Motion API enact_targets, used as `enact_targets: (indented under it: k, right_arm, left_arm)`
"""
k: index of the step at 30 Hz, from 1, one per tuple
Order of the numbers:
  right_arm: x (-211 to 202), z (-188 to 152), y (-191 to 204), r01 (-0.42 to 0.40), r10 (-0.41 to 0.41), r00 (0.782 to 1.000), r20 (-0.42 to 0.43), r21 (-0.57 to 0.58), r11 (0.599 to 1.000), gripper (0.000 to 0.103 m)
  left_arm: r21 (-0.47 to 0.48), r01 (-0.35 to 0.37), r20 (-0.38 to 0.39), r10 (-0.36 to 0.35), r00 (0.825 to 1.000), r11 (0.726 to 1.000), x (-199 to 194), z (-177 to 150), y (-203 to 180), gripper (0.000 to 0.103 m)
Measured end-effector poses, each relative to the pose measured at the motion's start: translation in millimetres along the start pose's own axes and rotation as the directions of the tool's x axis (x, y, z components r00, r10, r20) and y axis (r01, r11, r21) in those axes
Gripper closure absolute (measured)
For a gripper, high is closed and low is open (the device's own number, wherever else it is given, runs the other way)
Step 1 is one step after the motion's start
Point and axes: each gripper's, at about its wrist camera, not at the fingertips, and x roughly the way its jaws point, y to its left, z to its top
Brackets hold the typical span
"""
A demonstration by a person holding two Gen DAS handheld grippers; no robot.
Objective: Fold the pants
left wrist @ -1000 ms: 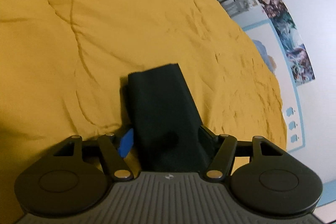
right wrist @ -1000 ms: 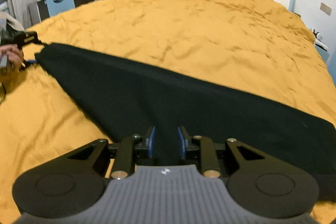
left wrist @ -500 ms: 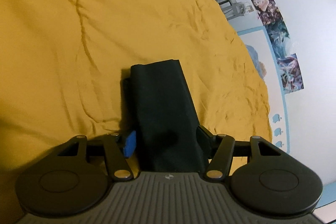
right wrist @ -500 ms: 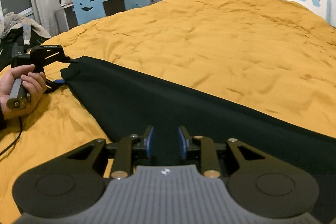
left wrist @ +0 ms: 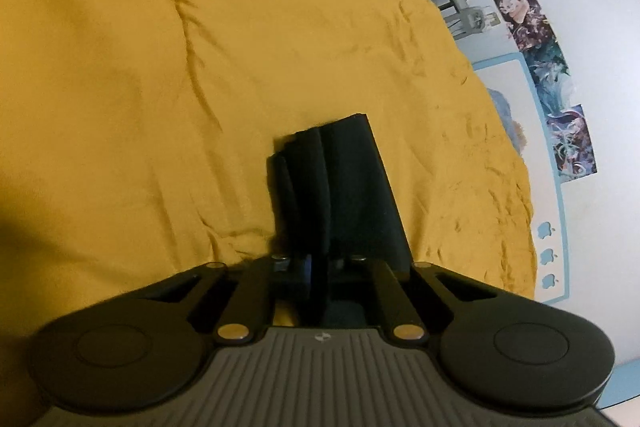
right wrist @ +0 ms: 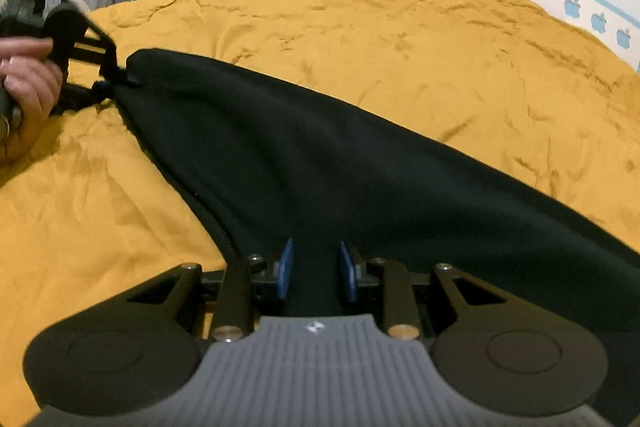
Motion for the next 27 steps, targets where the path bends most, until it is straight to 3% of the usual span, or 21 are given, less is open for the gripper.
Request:
enact_targets:
  k: [12, 18, 20, 22, 24, 27]
  right_arm:
    - [-6.2, -1.0, -7.0, -0.013, 0.013, 1.0, 0.001, 0.036, 0.999, 0.081]
    - [-32.0, -0.3, -22.7, -0.038, 0.034, 0.999, 0.027, 0.129, 0.991, 0.08]
    - [-45.6, -1.9, -29.6, -0.035, 0.027, 0.999, 0.046, 0.163, 0.986, 0.08]
    - [-60.5, -3.7, -39.4, -0.026, 0.013, 0.998, 0.066, 0.206, 0.978, 0.08]
    - [-76.8, -7.9, -54.0, -0.015, -0.006, 0.997, 0.079, 0.273, 0.962, 0.08]
    - [-99.5, -17.0, -79.4, 0.006, -0.044, 0.995, 0.092, 0.374, 0.927, 0.08]
  left_arm:
    - [0.144, 0.029, 0.09, -0.042, 0.995, 0.989, -30.6, -8.3, -37.7, 0.099]
    - [0.293, 0.051, 0.103, -0.084, 0.991, 0.955, -51.2, -24.4, -91.6, 0.099]
    - [0.366, 0.055, 0.101, -0.098, 0.99, 0.929, -57.6, -37.3, -113.0, 0.099]
    - [0.467, 0.059, 0.097, -0.117, 0.988, 0.882, -64.9, -57.2, -137.8, 0.099]
    - [0.577, 0.045, 0.105, -0.128, 0.986, 0.816, -71.5, -83.9, -163.9, 0.099]
    - [0.73, 0.044, 0.095, -0.166, 0.982, 0.682, -80.4, -132.9, -200.5, 0.099]
